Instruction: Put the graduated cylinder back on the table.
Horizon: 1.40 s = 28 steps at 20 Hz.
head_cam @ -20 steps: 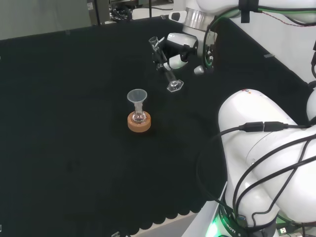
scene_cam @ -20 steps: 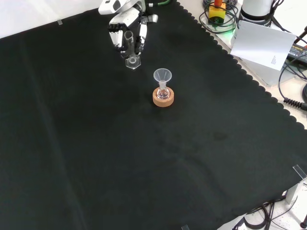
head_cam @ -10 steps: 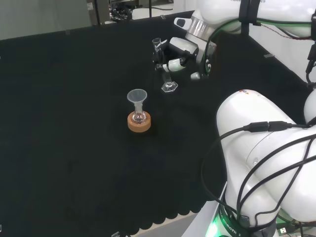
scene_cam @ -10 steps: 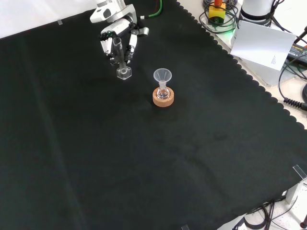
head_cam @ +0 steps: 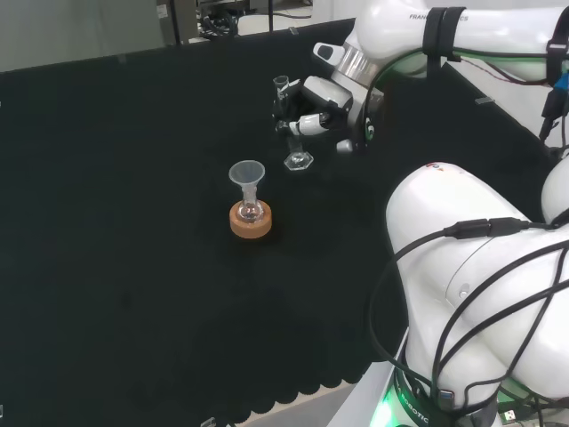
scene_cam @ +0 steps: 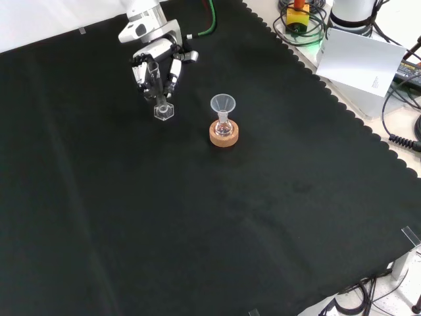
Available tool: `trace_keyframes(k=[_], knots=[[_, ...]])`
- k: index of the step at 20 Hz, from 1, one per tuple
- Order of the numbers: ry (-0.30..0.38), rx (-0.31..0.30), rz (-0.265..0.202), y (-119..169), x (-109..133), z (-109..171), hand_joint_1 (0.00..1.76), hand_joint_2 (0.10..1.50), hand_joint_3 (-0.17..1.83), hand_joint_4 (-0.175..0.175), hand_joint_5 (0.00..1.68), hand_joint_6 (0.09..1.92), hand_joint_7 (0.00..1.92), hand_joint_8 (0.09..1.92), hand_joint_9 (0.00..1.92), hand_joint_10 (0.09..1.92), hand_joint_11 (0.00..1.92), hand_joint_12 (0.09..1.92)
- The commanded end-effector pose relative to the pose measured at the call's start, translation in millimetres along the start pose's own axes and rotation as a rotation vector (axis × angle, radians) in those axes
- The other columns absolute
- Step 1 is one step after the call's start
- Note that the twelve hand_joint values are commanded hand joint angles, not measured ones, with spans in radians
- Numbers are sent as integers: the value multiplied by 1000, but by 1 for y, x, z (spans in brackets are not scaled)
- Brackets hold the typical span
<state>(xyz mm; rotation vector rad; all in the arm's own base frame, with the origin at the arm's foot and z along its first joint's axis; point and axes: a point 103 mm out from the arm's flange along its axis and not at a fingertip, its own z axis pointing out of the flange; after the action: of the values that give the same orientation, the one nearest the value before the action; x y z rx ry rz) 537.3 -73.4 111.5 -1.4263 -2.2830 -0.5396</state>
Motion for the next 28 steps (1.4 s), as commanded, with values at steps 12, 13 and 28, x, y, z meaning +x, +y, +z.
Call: trace_keyframes(k=[12,13,28], knots=[[34,-120,10,15,-25,18,1141,1143,4,-175,938,1079,1143,343,1425,87,1316,699],[38,-122,12,15,-26,19,1140,1145,4,-174,934,1086,1139,347,1423,87,1313,704],[118,-79,-3,10,-32,11,901,1034,-164,-60,571,629,657,595,1127,87,687,1182]])
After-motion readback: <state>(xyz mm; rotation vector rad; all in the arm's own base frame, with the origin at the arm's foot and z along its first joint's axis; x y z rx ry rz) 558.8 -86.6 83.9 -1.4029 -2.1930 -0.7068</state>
